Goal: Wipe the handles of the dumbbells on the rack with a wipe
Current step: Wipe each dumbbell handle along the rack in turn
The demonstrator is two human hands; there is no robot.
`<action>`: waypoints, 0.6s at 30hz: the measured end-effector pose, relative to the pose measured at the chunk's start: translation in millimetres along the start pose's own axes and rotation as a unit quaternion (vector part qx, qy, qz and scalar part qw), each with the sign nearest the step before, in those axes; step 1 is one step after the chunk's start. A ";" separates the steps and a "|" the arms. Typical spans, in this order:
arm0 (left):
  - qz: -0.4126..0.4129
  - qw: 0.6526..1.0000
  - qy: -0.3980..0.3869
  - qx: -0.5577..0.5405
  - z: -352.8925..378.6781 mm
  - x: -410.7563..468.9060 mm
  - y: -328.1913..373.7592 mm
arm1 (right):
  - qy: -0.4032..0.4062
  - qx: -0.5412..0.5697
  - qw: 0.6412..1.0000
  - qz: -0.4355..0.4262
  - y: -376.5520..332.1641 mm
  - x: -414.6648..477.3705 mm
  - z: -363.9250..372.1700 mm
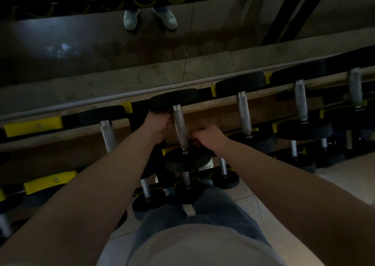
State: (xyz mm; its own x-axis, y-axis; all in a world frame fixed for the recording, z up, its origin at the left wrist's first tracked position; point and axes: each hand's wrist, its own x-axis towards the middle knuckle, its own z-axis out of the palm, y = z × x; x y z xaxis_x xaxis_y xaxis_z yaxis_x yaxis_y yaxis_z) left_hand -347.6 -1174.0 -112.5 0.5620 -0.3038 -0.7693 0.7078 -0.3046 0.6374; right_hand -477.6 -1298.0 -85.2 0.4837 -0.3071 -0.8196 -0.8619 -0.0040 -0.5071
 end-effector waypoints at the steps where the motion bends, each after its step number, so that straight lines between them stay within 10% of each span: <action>1: 0.009 1.000 -0.006 0.015 -0.6 -1.4 -2.3 | 0.000 0.005 1.000 0.000 0.0 -0.4 -0.1; 8: 0.010 0.902 -0.152 0.404 -15.8 -36.0 -24.8 | 0.014 -0.009 1.000 0.009 -0.8 -4.3 4.2; 14: -0.004 0.998 -0.038 0.048 -15.5 -11.4 -8.3 | 0.002 -0.007 1.000 0.010 -4.6 -7.3 2.0; 18: -0.014 0.992 -0.034 0.121 -14.5 -25.5 -17.3 | 0.007 -0.016 1.000 0.006 -3.1 -8.0 4.8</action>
State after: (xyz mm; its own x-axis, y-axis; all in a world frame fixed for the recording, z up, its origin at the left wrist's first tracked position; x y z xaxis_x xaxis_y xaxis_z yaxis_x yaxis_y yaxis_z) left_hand -368.0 -1147.9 -104.6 0.5082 -0.3497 -0.7870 0.5948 -0.5183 0.6144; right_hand -478.0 -1291.0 -78.3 0.4718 -0.3199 -0.8216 -0.8719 -0.0304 -0.4888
